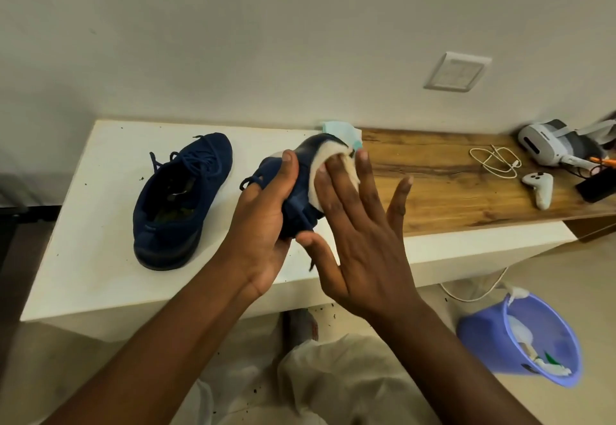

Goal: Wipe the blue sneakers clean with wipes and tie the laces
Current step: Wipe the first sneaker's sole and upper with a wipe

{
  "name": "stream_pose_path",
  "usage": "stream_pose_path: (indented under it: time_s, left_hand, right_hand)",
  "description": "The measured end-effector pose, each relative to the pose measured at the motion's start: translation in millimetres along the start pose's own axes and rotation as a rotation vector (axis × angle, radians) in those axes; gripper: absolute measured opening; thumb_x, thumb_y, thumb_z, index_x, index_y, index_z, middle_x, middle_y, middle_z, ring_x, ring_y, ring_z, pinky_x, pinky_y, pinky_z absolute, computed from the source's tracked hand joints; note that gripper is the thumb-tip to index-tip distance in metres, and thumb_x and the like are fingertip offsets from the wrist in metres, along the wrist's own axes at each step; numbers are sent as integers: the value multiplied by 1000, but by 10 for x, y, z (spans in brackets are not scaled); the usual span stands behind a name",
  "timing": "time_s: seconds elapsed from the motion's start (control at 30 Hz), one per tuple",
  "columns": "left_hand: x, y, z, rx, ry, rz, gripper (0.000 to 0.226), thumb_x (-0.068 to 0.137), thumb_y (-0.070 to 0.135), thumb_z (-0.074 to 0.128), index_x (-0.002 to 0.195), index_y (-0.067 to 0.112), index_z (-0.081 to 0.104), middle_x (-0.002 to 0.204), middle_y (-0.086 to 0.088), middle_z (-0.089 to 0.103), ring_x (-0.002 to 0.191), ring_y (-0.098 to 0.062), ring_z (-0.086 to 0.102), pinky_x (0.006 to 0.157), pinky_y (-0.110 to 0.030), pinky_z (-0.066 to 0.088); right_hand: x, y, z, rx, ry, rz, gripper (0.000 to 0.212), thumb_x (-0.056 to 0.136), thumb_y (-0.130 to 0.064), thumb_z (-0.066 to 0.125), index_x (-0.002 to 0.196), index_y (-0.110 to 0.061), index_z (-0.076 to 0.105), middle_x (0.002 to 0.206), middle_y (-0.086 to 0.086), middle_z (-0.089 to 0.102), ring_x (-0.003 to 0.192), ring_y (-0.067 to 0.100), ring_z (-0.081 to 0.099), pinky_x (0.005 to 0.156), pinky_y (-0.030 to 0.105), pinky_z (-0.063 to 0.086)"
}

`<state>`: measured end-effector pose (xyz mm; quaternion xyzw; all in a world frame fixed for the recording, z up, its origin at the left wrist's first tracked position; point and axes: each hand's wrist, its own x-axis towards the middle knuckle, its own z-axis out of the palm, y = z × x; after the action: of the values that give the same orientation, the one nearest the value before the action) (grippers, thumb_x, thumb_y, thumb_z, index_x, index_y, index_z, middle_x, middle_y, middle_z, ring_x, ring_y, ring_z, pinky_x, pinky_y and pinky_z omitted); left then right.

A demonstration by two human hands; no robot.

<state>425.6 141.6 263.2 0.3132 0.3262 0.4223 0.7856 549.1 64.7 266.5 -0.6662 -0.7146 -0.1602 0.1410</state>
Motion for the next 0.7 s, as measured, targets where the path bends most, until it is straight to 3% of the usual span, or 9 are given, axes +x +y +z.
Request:
stream_pose_path:
  time_s: [0.27, 0.4, 0.6, 0.7]
  left_hand:
    - [-15, 86, 130, 24, 173, -2, 44, 92, 53, 65, 122, 21, 66, 103, 2, 78, 96, -17, 75, 80, -37, 60]
    - [-87, 172, 174, 45, 179, -20, 46, 91, 53, 66, 121, 18, 68, 103, -3, 79, 98, -23, 75, 86, -44, 60]
    - [-277, 130, 223, 62, 148, 3, 47, 94, 48, 66, 118, 8, 70, 106, -12, 77, 98, -26, 76, 89, -47, 60]
    - [-280, 165, 133, -20, 185, 4, 50, 94, 49, 65, 124, 8, 68, 110, -13, 76, 99, -29, 75, 85, -46, 61]
  right_hand:
    - [-327, 171, 78, -34, -78, -15, 69, 102, -58, 17, 159, -19, 13, 168, 4, 5, 154, 28, 1, 112, 75, 4]
    - [-214, 162, -104, -39, -77, -28, 72, 101, -59, 18, 160, -17, 10, 168, 3, 3, 154, 27, -3, 113, 74, 2]
    - [433, 50, -512, -65, -110, -67, 68, 102, -60, 9, 152, -25, 38, 159, -7, 36, 154, 17, -1, 113, 72, -3]
    - [153, 5, -470, -63, -118, -113, 72, 101, -62, 12, 159, -21, 18, 167, -2, 14, 154, 20, -7, 114, 72, 0]
